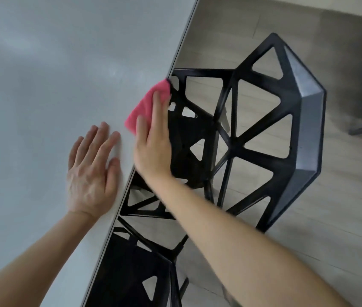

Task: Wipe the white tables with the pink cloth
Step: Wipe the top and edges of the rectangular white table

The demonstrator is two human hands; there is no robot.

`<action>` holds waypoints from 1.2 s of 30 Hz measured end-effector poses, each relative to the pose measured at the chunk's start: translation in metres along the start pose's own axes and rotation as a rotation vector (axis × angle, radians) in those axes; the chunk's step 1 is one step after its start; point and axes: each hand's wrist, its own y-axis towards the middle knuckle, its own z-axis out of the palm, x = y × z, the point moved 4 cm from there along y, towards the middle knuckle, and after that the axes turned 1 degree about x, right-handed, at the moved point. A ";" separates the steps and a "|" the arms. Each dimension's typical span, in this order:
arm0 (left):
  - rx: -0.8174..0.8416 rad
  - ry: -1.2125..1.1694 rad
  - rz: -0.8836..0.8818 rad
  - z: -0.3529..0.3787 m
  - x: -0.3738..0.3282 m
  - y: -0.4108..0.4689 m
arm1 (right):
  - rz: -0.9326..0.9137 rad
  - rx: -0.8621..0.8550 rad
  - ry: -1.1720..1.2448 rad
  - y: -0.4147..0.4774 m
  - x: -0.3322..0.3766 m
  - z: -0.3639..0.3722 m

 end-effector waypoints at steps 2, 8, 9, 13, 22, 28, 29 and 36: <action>0.004 0.003 -0.003 0.000 0.002 0.001 | -0.012 -0.047 -0.070 0.055 0.005 -0.011; 0.008 -0.014 0.002 0.000 0.002 0.002 | -0.087 0.066 -0.022 -0.043 -0.002 0.005; 0.020 -0.018 0.005 0.001 0.003 0.001 | -0.085 0.136 0.009 -0.080 -0.007 0.012; 0.029 -0.031 0.002 0.001 0.005 0.000 | -0.044 0.216 -0.001 -0.069 -0.010 0.006; 0.030 -0.045 -0.005 0.000 0.003 0.001 | -0.078 0.062 -0.083 0.015 -0.002 -0.008; 0.008 -0.069 0.010 0.002 0.006 -0.001 | -0.014 0.235 -0.008 -0.088 -0.012 0.010; 0.005 -0.067 0.015 0.002 0.006 -0.001 | -0.028 0.188 -0.022 -0.058 -0.010 0.006; -0.018 -0.068 0.029 0.003 0.008 0.000 | -0.039 -0.010 -0.037 0.025 0.003 -0.001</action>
